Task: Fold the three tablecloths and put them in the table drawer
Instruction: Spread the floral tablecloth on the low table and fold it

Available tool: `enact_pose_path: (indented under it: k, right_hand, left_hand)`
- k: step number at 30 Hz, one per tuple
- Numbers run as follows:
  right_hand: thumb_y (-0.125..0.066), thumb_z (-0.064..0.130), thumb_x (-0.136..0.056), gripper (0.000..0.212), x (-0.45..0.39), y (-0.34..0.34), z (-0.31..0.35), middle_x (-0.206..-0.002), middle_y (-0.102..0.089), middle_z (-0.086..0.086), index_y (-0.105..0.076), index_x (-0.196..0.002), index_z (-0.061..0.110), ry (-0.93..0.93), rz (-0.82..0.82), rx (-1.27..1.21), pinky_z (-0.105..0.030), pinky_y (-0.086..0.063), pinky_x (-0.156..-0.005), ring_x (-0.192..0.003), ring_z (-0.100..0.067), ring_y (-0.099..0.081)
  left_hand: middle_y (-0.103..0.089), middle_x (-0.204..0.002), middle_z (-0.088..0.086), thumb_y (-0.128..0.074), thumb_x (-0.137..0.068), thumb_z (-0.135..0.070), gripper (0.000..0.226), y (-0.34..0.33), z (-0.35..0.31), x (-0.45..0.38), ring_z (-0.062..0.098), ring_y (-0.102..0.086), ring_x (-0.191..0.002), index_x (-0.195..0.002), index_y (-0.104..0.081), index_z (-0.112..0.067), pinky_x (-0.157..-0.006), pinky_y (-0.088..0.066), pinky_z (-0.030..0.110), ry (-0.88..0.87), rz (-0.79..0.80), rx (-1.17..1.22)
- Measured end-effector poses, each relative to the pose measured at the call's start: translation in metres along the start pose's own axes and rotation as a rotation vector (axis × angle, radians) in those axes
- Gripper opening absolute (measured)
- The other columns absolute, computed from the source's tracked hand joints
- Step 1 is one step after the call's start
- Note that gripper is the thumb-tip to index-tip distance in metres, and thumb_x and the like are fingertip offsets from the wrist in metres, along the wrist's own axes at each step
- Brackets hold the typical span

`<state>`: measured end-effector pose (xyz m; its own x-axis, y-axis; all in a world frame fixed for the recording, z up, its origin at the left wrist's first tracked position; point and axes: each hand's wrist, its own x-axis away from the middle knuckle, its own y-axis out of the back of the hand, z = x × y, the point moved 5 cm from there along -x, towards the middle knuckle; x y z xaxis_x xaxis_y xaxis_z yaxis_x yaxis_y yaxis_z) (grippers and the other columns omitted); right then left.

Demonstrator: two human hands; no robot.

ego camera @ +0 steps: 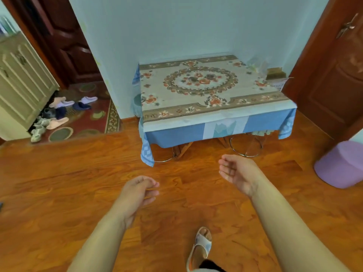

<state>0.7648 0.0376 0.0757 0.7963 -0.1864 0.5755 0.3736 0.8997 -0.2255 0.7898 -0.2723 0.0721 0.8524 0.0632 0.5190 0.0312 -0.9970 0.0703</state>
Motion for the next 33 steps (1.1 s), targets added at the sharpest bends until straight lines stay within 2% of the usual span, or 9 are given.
enact_pose_path:
  k: [7,12,16,20,23,25,28,31,33]
  right_hand:
    - [-0.055,0.012,-0.101,0.018,-0.145,-0.092,0.068,-0.084,-0.072,-0.006,-0.066,-0.112,0.004,-0.068,0.048,0.140,-0.035,-0.055,-0.074,-0.076,-0.018,-0.067]
    - [-0.053,0.012,-0.102,0.017,-0.218,-0.153,0.092,-0.086,-0.072,-0.008,-0.066,-0.109,0.005,-0.106,0.075,0.190,-0.035,-0.055,-0.076,-0.075,-0.018,-0.066]
    - [-0.052,0.012,-0.102,0.018,-0.280,-0.187,0.088,-0.083,-0.072,-0.008,-0.067,-0.109,0.004,-0.142,0.019,0.200,-0.036,-0.056,-0.075,-0.073,-0.018,-0.066]
    - [-0.054,0.011,-0.101,0.017,-0.327,-0.221,0.074,-0.082,-0.071,-0.010,-0.067,-0.108,0.002,-0.206,-0.092,0.186,-0.036,-0.058,-0.074,-0.072,-0.020,-0.065]
    - [-0.054,0.010,-0.101,0.016,-0.347,-0.246,0.062,-0.084,-0.070,-0.011,-0.066,-0.108,0.001,-0.282,-0.148,0.168,-0.038,-0.057,-0.077,-0.074,-0.022,-0.065]
    - [-0.055,0.010,-0.101,0.016,-0.354,-0.259,0.053,-0.085,-0.070,-0.012,-0.066,-0.107,0.001,-0.327,-0.178,0.149,-0.039,-0.056,-0.079,-0.075,-0.023,-0.066]
    - [-0.056,0.009,-0.100,0.014,-0.360,-0.270,0.045,-0.086,-0.070,-0.013,-0.067,-0.104,0.001,-0.363,-0.209,0.138,-0.040,-0.055,-0.079,-0.077,-0.025,-0.065]
    - [-0.055,0.008,-0.099,0.012,-0.367,-0.271,0.044,-0.085,-0.066,-0.012,-0.065,-0.101,0.002,-0.373,-0.267,0.154,-0.038,-0.053,-0.075,-0.074,-0.024,-0.062]
    - [-0.056,0.008,-0.099,0.012,-0.370,-0.267,0.045,-0.085,-0.066,-0.012,-0.065,-0.103,0.003,-0.368,-0.309,0.151,-0.038,-0.053,-0.076,-0.073,-0.023,-0.062]
  left_hand:
    - [-0.079,-0.097,0.005,-0.054,-0.098,-0.008,0.017,0.023,-0.084,-0.130,0.020,-0.072,-0.086,-0.088,-0.065,-0.013,-0.087,-0.054,0.038,0.013,-0.105,0.042]
    - [-0.078,-0.099,0.010,-0.052,-0.101,-0.007,0.014,0.055,-0.091,-0.208,0.027,-0.072,-0.091,-0.094,-0.064,-0.010,-0.089,-0.055,0.042,0.149,-0.163,0.149]
    - [-0.076,-0.101,0.014,-0.053,-0.101,-0.008,0.013,0.088,-0.093,-0.298,0.030,-0.071,-0.093,-0.096,-0.065,-0.008,-0.088,-0.056,0.044,0.228,-0.186,0.181]
    - [-0.073,-0.097,0.016,-0.051,-0.099,-0.005,0.015,0.106,-0.102,-0.389,0.028,-0.067,-0.089,-0.094,-0.065,-0.006,-0.083,-0.055,0.041,0.306,-0.127,0.103]
    - [-0.073,-0.091,0.017,-0.054,-0.099,-0.007,0.013,0.102,-0.113,-0.434,0.028,-0.066,-0.086,-0.100,-0.066,-0.003,-0.083,-0.055,0.041,0.379,-0.053,0.066]
    - [-0.071,-0.086,0.016,-0.055,-0.100,-0.013,0.014,0.096,-0.117,-0.455,0.029,-0.063,-0.085,-0.096,-0.066,-0.006,-0.084,-0.052,0.041,0.471,-0.015,0.104]
    - [-0.068,-0.095,0.018,-0.051,-0.102,-0.026,0.021,0.079,-0.123,-0.478,0.030,-0.059,-0.090,-0.099,-0.066,-0.011,-0.080,-0.049,0.037,0.620,0.100,0.282]
    - [-0.065,-0.108,0.022,-0.052,-0.103,-0.031,0.023,0.071,-0.119,-0.494,0.034,-0.060,-0.102,-0.094,-0.060,-0.012,-0.095,-0.050,0.044,0.729,0.087,0.474]
    - [-0.063,-0.113,0.024,-0.052,-0.103,-0.036,0.030,0.069,-0.113,-0.500,0.039,-0.059,-0.113,-0.097,-0.056,-0.007,-0.107,-0.044,0.049,0.823,0.103,0.600]
